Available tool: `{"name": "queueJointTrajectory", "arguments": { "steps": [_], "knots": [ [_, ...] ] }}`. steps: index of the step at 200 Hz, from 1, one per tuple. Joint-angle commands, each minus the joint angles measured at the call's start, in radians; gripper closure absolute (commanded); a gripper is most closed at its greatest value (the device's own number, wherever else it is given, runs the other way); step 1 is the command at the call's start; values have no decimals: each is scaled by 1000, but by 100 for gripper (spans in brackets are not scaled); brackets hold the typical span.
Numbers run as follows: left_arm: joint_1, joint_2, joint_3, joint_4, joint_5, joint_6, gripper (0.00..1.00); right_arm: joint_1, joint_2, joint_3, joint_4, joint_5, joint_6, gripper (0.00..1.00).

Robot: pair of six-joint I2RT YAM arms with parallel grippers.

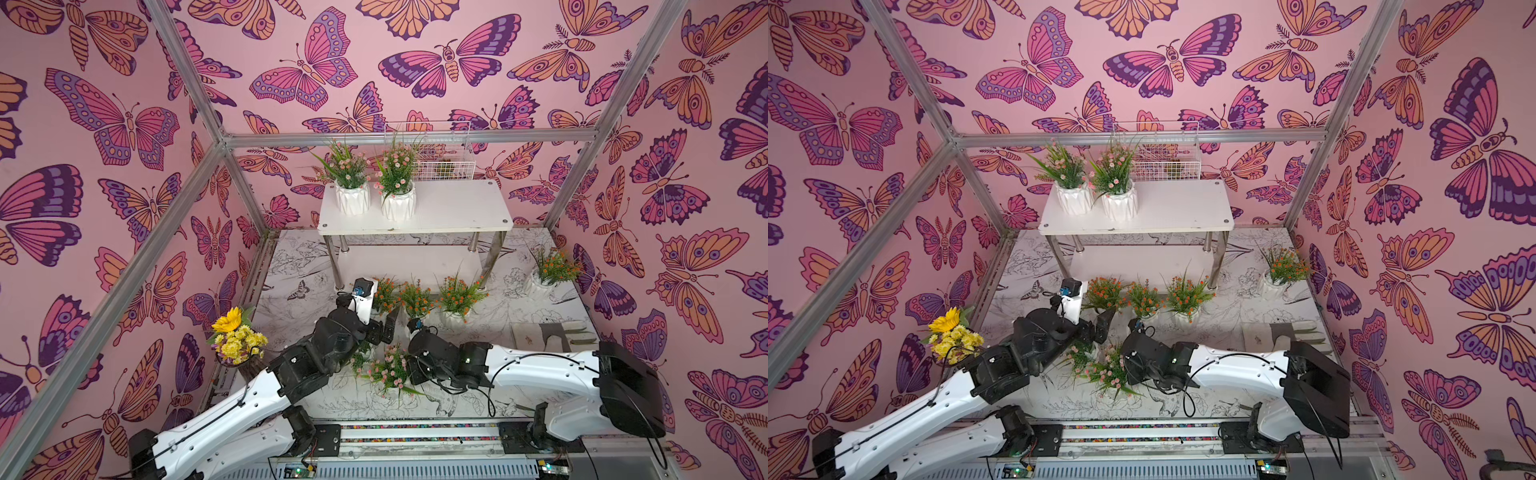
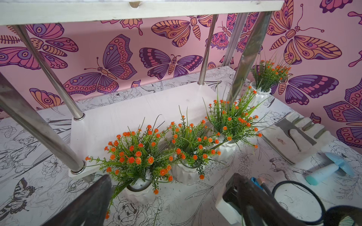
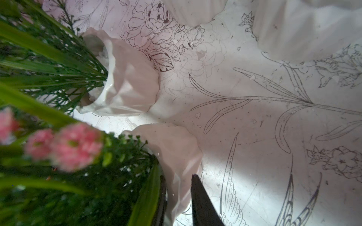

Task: Place the baby's breath potted plants on the rack by color
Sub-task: Pick up the baby's breath potted plant from the center of the board.

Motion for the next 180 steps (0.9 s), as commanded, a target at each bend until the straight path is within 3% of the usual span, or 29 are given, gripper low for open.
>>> {"name": "queueJointTrajectory", "arguments": {
  "steps": [1, 47, 88, 180],
  "knots": [
    [-1, -11, 8, -25, -20, 1, 0, 11, 31, 34, -36, 27, 18, 77],
    [3, -16, 9, -30, -21, 5, 0, 18, 78, 54, -51, 48, 36, 82],
    [3, -33, -4, -32, -25, 2, 0, 18, 70, 51, -79, 86, 36, 93],
    [2, -41, -22, -17, 20, 10, 0, -47, -155, 37, -283, 159, -37, 98]
  ]
}}
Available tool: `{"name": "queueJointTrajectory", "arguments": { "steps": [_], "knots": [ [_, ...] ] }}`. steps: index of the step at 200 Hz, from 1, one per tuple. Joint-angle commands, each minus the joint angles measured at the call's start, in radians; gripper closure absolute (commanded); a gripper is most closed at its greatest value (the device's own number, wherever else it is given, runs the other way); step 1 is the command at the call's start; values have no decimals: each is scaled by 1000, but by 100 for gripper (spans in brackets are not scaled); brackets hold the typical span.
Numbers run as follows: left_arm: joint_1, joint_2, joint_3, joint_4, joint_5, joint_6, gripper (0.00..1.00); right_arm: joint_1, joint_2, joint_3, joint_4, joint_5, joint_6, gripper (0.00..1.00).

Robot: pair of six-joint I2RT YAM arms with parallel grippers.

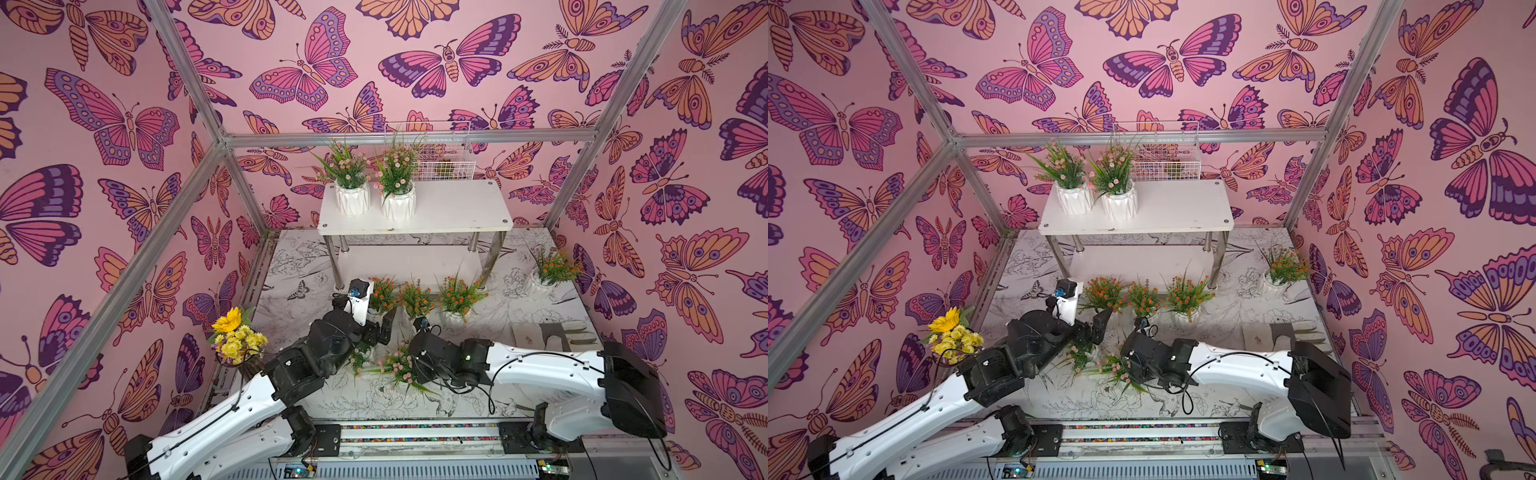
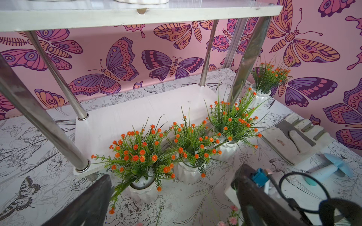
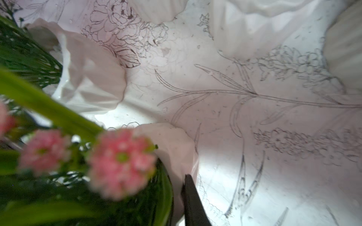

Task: Place the baby's breath potted plants on the rack by color
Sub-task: Pick up the baby's breath potted plant from the center of the board.

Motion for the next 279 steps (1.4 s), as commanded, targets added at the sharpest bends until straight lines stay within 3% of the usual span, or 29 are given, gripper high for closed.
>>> {"name": "queueJointTrajectory", "arguments": {
  "steps": [1, 64, 120, 226, 279],
  "knots": [
    [2, -5, -22, 7, 27, 9, 0, -34, -98, -2, -67, 44, -25, 98],
    [2, 26, -29, 34, 97, 34, 0, -216, -343, -128, -104, -39, -56, 99],
    [2, 63, -32, 62, 253, 78, 0, -416, -487, -67, -247, -166, -156, 99],
    [-15, 160, -105, 230, 592, 196, 0, -626, -441, 208, -390, -358, -311, 99],
    [-57, 265, -77, 351, 605, 209, 0, -628, -385, 242, -353, -416, -310, 99]
  ]
}}
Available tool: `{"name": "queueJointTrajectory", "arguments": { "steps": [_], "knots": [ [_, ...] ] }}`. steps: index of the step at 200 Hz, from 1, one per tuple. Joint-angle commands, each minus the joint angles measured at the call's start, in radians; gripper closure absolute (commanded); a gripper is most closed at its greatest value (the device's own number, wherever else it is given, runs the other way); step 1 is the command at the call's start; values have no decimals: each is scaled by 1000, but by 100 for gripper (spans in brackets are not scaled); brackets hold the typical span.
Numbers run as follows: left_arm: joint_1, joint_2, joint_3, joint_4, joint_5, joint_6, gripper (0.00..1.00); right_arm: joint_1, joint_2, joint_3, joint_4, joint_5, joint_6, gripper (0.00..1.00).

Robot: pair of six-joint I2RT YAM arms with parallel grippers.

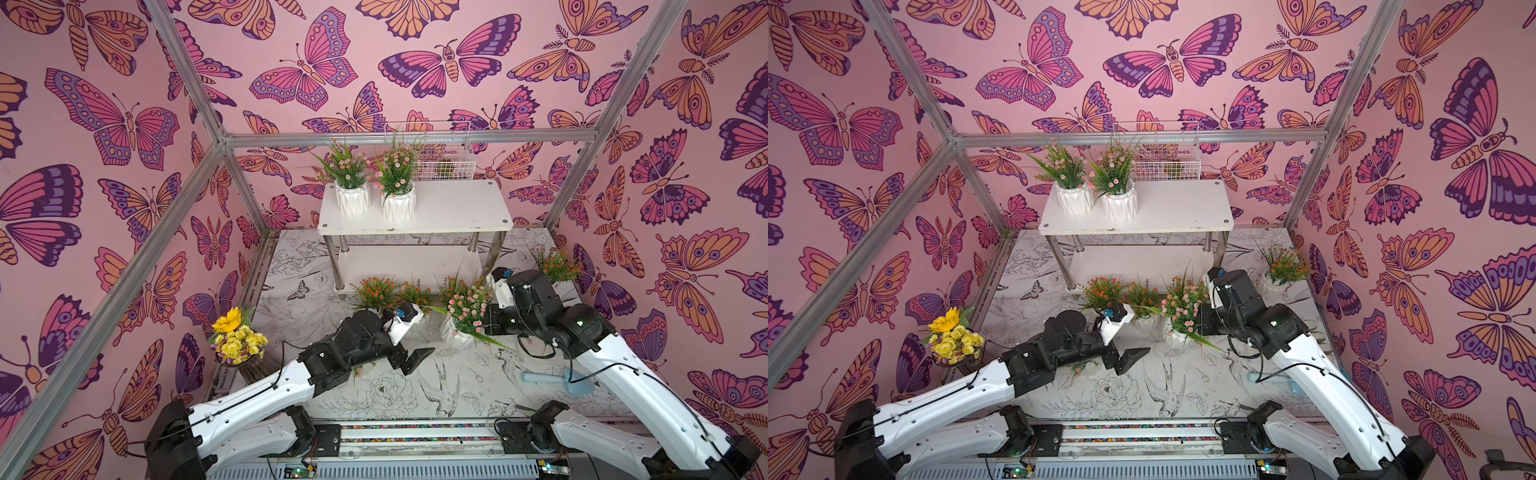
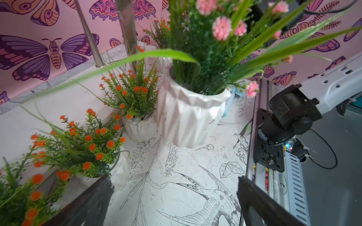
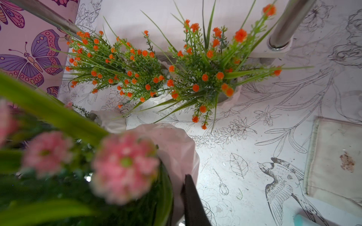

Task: Place the baby's breath potted plants on the rack by color
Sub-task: Pick up the baby's breath potted plant from the center of the board, then place the baby's breath potted plant on the rack.

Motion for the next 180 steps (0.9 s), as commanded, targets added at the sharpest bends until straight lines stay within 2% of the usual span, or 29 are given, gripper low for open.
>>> {"name": "queueJointTrajectory", "arguments": {
  "steps": [1, 21, 63, 110, 180],
  "knots": [
    [-20, 43, 12, 98, 26, 22, 0, -4, 9, 53, 48, -60, -9, 99],
    [-38, 90, 27, 139, -4, 23, 0, -5, 17, 59, 57, -70, -8, 99],
    [-63, 172, 60, 220, 5, 17, 0, -4, 25, 63, 70, -88, -3, 99],
    [-93, 276, 82, 315, -82, -4, 0, -3, 26, 71, 85, -111, 1, 99],
    [-108, 401, 124, 370, -122, -22, 0, -4, 21, 72, 101, -139, 7, 99]
  ]
}}
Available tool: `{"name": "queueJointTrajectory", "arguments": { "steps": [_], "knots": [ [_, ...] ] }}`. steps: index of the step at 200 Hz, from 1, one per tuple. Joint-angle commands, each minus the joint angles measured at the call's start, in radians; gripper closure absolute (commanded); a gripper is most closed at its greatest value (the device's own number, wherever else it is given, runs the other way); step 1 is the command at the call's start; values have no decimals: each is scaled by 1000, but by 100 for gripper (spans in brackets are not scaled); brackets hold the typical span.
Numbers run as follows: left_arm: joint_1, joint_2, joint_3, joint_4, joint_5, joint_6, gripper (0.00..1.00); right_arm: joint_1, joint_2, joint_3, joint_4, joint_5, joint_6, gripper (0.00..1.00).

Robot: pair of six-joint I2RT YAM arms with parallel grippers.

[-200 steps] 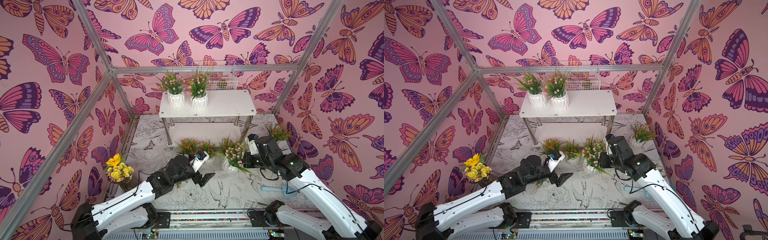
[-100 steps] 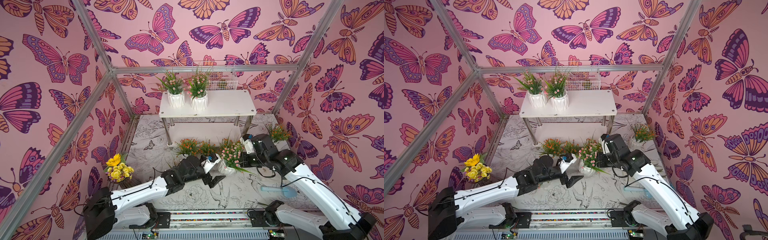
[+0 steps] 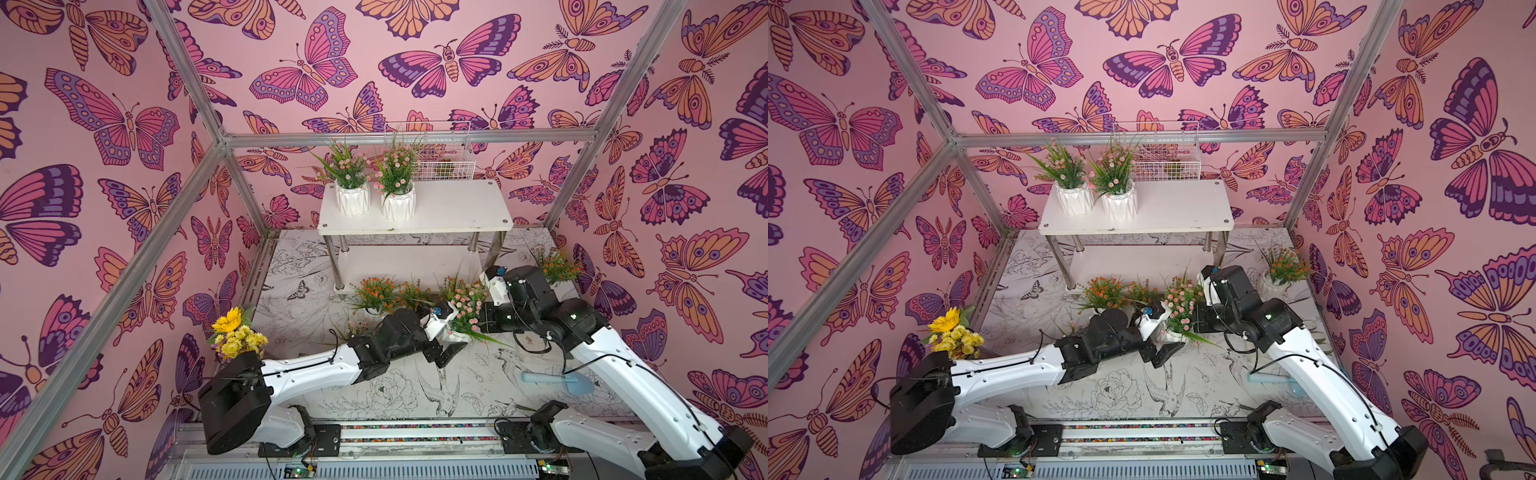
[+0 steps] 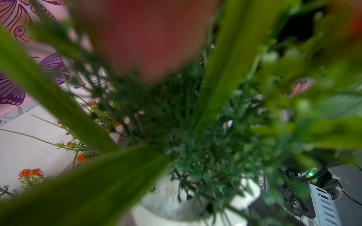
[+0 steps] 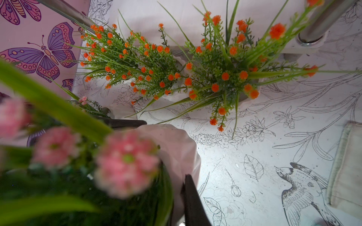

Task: Place the baby's breath potted plants on the rack by color
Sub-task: Place the baby's breath potted plant on the rack.

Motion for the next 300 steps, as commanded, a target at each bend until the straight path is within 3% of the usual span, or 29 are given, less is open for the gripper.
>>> {"name": "queueJointTrajectory", "arguments": {
  "steps": [1, 186, 260, 300],
  "knots": [
    [-8, 28, 20, 41, -30, -14, 0, 1, -11, 54, 85, -65, 10, 99],
    [-10, 67, 28, 87, -91, -31, 4, 1, -28, 4, 192, -201, 88, 99],
    [-10, 61, 9, 128, -141, -47, 46, 2, -30, -36, 203, -184, 84, 97],
    [-9, 20, -15, 157, -165, -46, 52, -3, -45, -64, 200, -146, 82, 91]
  ]
}}
